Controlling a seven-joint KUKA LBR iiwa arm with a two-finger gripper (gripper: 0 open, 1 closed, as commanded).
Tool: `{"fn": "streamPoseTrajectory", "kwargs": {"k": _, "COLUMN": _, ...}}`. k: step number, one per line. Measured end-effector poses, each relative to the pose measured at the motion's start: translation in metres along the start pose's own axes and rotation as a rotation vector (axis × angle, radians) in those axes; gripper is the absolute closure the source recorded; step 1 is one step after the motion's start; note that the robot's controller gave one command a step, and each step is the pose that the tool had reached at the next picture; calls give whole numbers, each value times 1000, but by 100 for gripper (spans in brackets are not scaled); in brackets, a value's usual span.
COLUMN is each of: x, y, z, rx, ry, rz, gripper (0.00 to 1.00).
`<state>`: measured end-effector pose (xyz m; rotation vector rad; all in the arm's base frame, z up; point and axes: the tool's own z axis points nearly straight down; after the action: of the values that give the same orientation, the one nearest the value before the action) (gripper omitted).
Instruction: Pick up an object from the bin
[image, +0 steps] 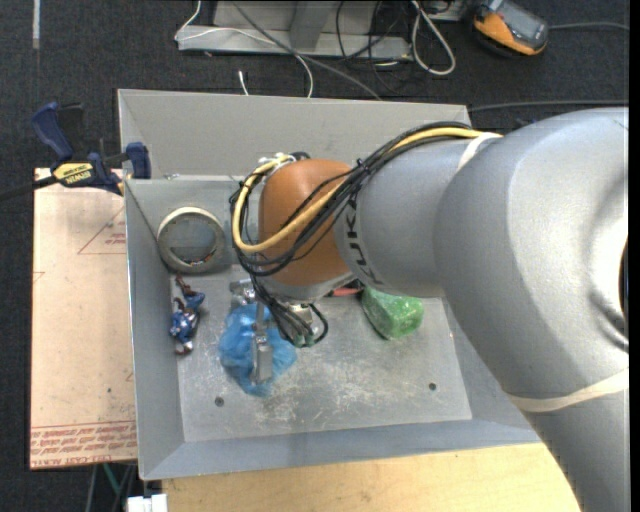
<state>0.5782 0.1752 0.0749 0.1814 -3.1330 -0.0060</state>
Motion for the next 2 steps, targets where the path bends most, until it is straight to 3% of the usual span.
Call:
{"fn": "streamPoseTrajectory", "kwargs": {"k": 1, "x": 36, "y": 1, "z": 4, "rx": 1, "ry": -18, "rz": -184, "gripper": 100}}
{"fn": "streamPoseTrajectory", "kwargs": {"k": 2, "x": 36, "y": 0, "z": 4, "rx": 1, "ry": -18, "rz": -184, "gripper": 100}}
